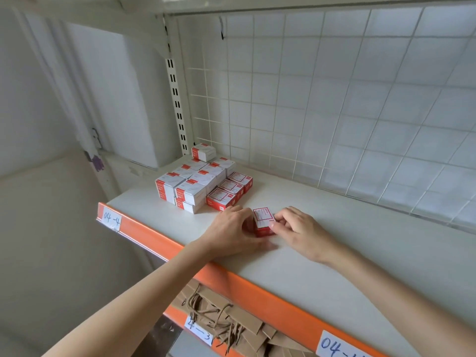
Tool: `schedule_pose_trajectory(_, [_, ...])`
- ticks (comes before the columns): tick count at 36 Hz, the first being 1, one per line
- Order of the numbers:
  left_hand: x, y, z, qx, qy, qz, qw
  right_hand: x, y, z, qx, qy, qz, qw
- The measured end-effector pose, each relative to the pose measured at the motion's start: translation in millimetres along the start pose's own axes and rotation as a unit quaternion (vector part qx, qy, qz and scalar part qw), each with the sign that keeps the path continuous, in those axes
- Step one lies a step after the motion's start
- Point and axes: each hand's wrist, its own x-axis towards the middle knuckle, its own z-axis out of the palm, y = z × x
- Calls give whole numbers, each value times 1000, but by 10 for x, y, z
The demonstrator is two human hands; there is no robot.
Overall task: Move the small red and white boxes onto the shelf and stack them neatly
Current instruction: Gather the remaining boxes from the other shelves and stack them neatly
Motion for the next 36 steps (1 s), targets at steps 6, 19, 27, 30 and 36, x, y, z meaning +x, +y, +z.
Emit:
schedule_pose_trajectory(6, [-119, -31, -314, 23, -99, 53, 993, 165, -149, 64, -104, -37, 68, 992])
schedule_pose_trajectory(19, [-411, -565, -1033, 122, -59, -31, 990, 545, -809, 431, -127, 10, -65, 990])
schedule_pose_trajectory(27, [-435, -648, -1147, 95, -4, -10, 995, 661, -861, 612, -153, -17, -80, 985])
schedule_pose_trajectory(30, [-363, -631, -1164, 91, -5, 5, 996, 680, -843, 587, -153, -34, -70, 985])
schedule_pose_trajectory(36, [-104, -509, -1167, 92, -56, 70, 992, 654, -809, 336, -120, -60, -59, 989])
